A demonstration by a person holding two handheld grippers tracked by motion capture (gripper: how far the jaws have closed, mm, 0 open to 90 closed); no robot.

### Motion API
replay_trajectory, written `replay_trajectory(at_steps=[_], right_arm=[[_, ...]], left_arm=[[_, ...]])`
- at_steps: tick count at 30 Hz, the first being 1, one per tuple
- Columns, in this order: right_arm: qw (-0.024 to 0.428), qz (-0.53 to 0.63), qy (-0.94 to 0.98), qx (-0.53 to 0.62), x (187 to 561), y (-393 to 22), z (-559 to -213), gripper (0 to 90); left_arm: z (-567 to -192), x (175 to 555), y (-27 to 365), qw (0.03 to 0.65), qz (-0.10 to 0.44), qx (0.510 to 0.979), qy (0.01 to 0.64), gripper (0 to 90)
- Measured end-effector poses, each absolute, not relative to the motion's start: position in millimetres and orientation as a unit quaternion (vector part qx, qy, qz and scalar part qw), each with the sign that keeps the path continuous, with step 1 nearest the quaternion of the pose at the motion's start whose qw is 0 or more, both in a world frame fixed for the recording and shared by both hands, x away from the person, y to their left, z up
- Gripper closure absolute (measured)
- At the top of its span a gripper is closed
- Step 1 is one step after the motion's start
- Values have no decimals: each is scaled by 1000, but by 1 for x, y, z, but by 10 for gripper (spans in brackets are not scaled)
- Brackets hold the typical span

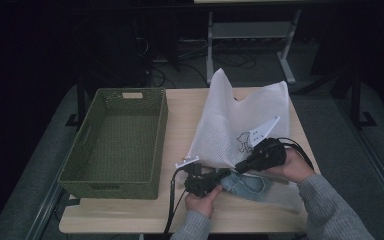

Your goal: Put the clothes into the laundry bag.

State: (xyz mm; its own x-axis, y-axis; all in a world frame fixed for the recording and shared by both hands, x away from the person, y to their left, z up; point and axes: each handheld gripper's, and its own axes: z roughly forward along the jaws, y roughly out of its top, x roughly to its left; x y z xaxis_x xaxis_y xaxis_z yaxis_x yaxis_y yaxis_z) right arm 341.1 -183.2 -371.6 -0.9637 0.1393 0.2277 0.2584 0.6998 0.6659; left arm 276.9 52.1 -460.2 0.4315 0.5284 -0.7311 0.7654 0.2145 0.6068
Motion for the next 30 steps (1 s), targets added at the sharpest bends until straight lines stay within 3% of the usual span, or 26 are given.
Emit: replay_trajectory(at_steps=[8, 10, 13, 18, 24, 30], right_arm=[[78, -374, -917, -118, 345, -186, -374, 869], [77, -375, -916, -120, 346, -187, -374, 868], [77, -373, -917, -120, 346, -186, -373, 869], [74, -370, -918, -118, 347, -183, -373, 868], [78, -366, -920, -115, 347, -180, -375, 870], [78, -366, -921, -112, 343, -184, -374, 874]], left_arm=[[-467, 262, 74, 532, -81, 650, 536, 445], [-468, 259, 78, 527, -92, 653, 536, 394], [-469, 255, 79, 520, -100, 658, 535, 386], [-471, 257, 74, 502, -103, 666, 542, 434], [-476, 270, 61, 519, -121, 655, 536, 817], [-467, 282, 50, 549, -109, 640, 527, 839]])
